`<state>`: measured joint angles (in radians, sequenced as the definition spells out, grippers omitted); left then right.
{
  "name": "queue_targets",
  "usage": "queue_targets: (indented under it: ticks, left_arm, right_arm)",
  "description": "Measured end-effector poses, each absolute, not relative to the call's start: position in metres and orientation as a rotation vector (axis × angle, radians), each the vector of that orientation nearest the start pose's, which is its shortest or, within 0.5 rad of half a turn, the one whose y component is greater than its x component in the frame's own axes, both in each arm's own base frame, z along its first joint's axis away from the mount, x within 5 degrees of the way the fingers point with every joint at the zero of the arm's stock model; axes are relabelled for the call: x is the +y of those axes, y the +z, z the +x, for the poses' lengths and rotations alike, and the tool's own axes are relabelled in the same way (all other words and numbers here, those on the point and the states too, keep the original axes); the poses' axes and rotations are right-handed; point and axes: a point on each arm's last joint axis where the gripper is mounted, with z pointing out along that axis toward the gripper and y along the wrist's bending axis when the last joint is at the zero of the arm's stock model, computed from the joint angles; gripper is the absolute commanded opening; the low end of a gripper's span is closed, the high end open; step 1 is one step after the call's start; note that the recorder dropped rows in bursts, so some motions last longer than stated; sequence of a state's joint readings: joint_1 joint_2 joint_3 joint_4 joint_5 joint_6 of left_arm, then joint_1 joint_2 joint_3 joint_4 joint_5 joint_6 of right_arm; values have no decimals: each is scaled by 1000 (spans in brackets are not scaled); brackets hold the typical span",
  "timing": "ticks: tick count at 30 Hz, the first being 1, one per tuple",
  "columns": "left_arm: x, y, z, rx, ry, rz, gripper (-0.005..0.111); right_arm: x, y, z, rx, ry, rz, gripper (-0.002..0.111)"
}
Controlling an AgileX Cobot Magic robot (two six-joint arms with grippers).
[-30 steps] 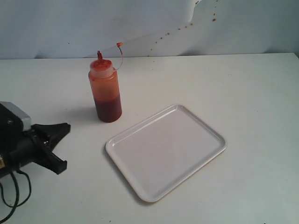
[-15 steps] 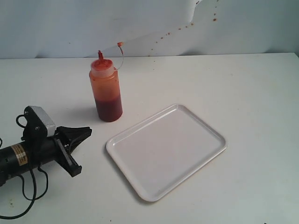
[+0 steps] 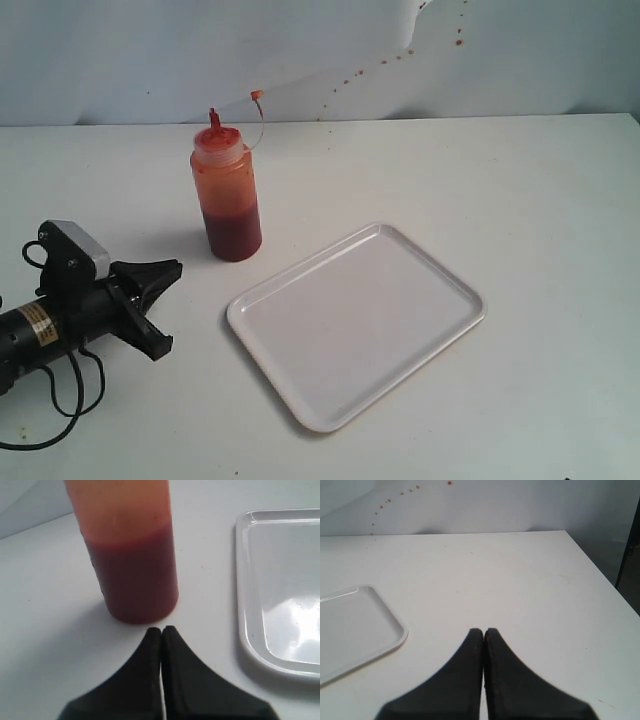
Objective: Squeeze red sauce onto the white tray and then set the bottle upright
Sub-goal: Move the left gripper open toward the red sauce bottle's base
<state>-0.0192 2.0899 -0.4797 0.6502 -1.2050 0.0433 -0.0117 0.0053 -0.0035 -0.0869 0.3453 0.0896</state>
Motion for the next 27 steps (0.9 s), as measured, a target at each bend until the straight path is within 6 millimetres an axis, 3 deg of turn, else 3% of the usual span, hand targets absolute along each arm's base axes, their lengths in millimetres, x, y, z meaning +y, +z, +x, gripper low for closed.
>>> queue_targets:
  ticks: [2, 5, 10, 11, 16, 27]
  left_arm:
    - [-57, 70, 276, 1803, -415, 659, 12]
    - [-56, 70, 276, 1827, -451, 602, 34]
    - [-56, 71, 280, 1857, -514, 495, 97]
    - [-55, 72, 282, 1859, -525, 468, 105]
    - [-56, 78, 297, 1851, -613, 351, 105]
    - [-54, 80, 302, 1845, -609, 307, 105]
  right_arm:
    - [-3, 183, 54, 1829, -30, 39, 0]
    - [-3, 183, 54, 1829, -30, 39, 0]
    - [-3, 183, 54, 1829, -30, 39, 0]
    - [-3, 183, 54, 1829, -30, 39, 0]
    - [-3, 183, 54, 1829, -30, 39, 0]
    - [-3, 183, 54, 1829, -30, 39, 0]
